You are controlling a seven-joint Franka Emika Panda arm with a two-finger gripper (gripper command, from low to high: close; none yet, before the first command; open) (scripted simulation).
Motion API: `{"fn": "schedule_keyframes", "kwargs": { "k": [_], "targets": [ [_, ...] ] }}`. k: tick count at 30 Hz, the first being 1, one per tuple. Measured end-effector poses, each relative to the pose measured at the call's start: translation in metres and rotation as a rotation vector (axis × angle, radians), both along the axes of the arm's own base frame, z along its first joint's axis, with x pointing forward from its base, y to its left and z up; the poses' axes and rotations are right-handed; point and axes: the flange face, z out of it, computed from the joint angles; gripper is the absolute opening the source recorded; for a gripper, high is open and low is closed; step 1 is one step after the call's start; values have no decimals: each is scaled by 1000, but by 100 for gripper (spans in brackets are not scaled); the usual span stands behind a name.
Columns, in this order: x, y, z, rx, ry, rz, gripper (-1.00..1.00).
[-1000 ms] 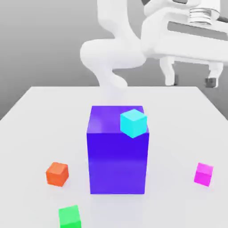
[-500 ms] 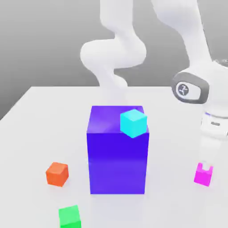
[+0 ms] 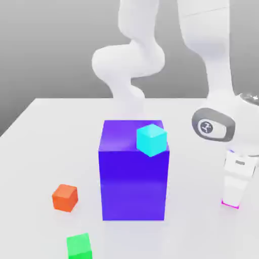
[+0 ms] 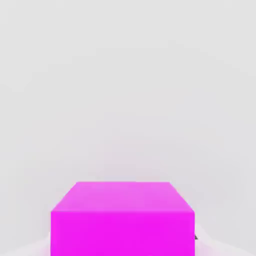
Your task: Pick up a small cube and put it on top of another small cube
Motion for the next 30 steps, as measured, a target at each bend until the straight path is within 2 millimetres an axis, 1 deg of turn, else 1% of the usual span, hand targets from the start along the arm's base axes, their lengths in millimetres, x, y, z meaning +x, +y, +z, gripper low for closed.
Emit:
{"fn": "schedule_keyframes", "kwargs": {
  "k": [2,3,5,8,12,15,18,22,23,24,25,26,27,30],
  "targets": [
    [-1,-2,19,-4,0,-1,-100],
    [8,-9,25,-6,0,-51,-100],
    [36,-34,31,-8,0,-221,-100],
    [76,-78,37,-10,-1,-481,-100],
    [119,-145,46,-11,-1,-828,-100],
    [144,-201,53,-10,-1,-1088,-100],
    [161,-260,61,-8,0,-1348,-100],
    [171,-344,70,-4,3,-1694,-100],
    [173,-365,66,-2,4,-1781,-100],
    [174,-385,55,-1,5,-1861,-100],
    [175,-395,43,-1,5,-1901,-100],
    [175,-400,29,-1,5,-1920,-100],
    [174,-402,19,-1,5,-1930,100],
    [174,-402,19,-1,5,-1930,100]
  ]
}}
